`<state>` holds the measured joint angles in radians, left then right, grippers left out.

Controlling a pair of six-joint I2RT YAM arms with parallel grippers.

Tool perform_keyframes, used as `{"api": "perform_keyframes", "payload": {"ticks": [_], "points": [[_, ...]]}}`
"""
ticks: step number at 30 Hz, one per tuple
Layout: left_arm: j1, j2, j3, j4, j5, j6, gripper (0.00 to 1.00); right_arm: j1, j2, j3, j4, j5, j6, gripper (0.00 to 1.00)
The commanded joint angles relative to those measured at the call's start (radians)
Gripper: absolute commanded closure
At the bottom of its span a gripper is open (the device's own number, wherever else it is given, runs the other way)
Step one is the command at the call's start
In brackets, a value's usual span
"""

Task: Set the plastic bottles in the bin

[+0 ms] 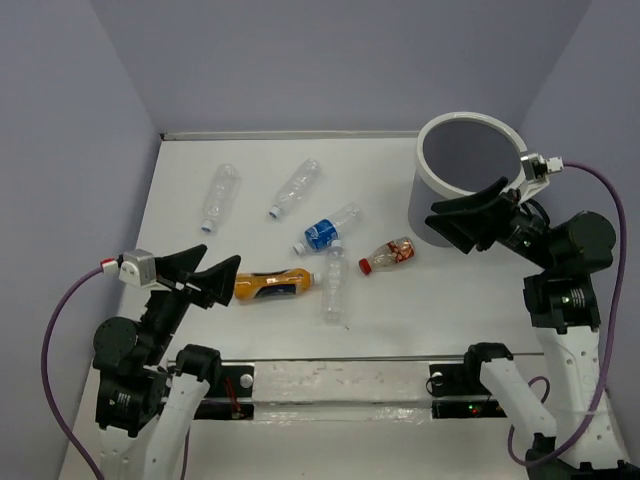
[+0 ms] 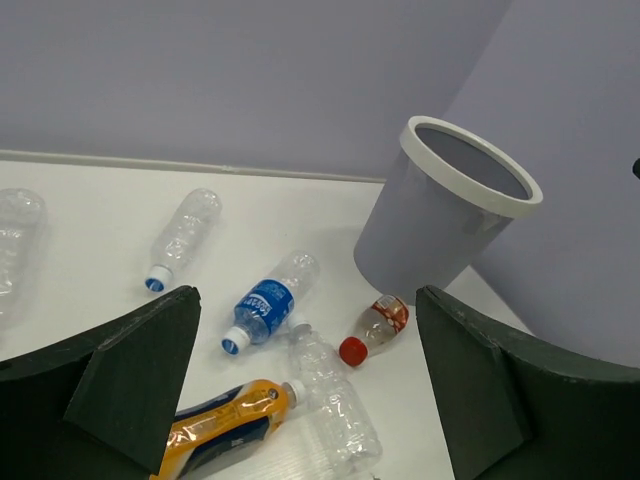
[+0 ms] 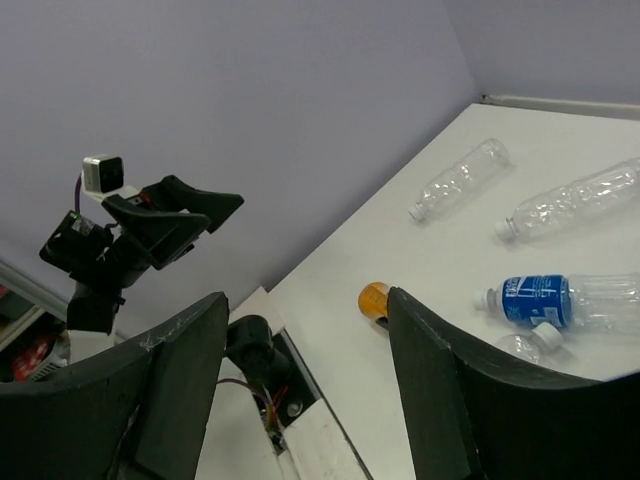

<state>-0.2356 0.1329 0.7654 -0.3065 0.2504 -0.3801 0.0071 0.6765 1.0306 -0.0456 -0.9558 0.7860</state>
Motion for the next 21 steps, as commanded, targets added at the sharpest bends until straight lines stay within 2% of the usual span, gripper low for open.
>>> {"api": "perform_keyframes", "payload": {"ticks": [1, 3, 4, 5, 7, 8, 10, 13, 14, 17, 21], "points": [[-0.004, 0.039, 0.012, 0.027, -0.063, 0.017, 0.01, 0.155, 0.053, -0.006, 0.058, 0.011, -0.046, 0.29], [-0.002, 0.047, 0.006, 0.033, -0.102, 0.01, 0.01, 0.285, 0.11, 0.014, -0.029, 0.137, -0.121, 0.27], [-0.004, 0.051, 0.005, 0.033, -0.14, 0.003, 0.01, 0.438, 0.136, 0.026, -0.063, 0.19, -0.207, 0.25], [-0.004, 0.054, 0.005, 0.03, -0.167, -0.003, 0.01, 0.515, 0.167, 0.06, -0.091, 0.294, -0.247, 0.23], [-0.004, 0.062, 0.002, 0.029, -0.212, -0.009, 0.01, 0.653, 0.292, 0.1, -0.174, 0.391, -0.379, 0.18], [-0.004, 0.073, 0.002, 0.024, -0.28, -0.019, 0.01, 0.756, 0.34, 0.117, -0.194, 0.461, -0.419, 0.17], [-0.004, 0.089, -0.001, 0.011, -0.377, -0.034, 0.01, 0.842, 0.483, 0.161, -0.232, 0.509, -0.511, 0.14], [-0.002, 0.105, -0.014, -0.006, -0.47, -0.06, 0.01, 0.899, 0.646, 0.201, -0.231, 0.532, -0.627, 0.1], [-0.004, 0.106, -0.034, -0.008, -0.517, -0.06, 0.01, 0.922, 0.687, 0.218, -0.234, 0.583, -0.66, 0.1], [-0.004, 0.103, -0.063, -0.012, -0.574, -0.083, 0.01, 1.02, 0.835, 0.288, -0.26, 0.644, -0.798, 0.08], [-0.004, 0.079, -0.064, -0.006, -0.583, -0.082, 0.01, 1.071, 1.009, 0.376, -0.273, 0.707, -0.953, 0.06]]}}
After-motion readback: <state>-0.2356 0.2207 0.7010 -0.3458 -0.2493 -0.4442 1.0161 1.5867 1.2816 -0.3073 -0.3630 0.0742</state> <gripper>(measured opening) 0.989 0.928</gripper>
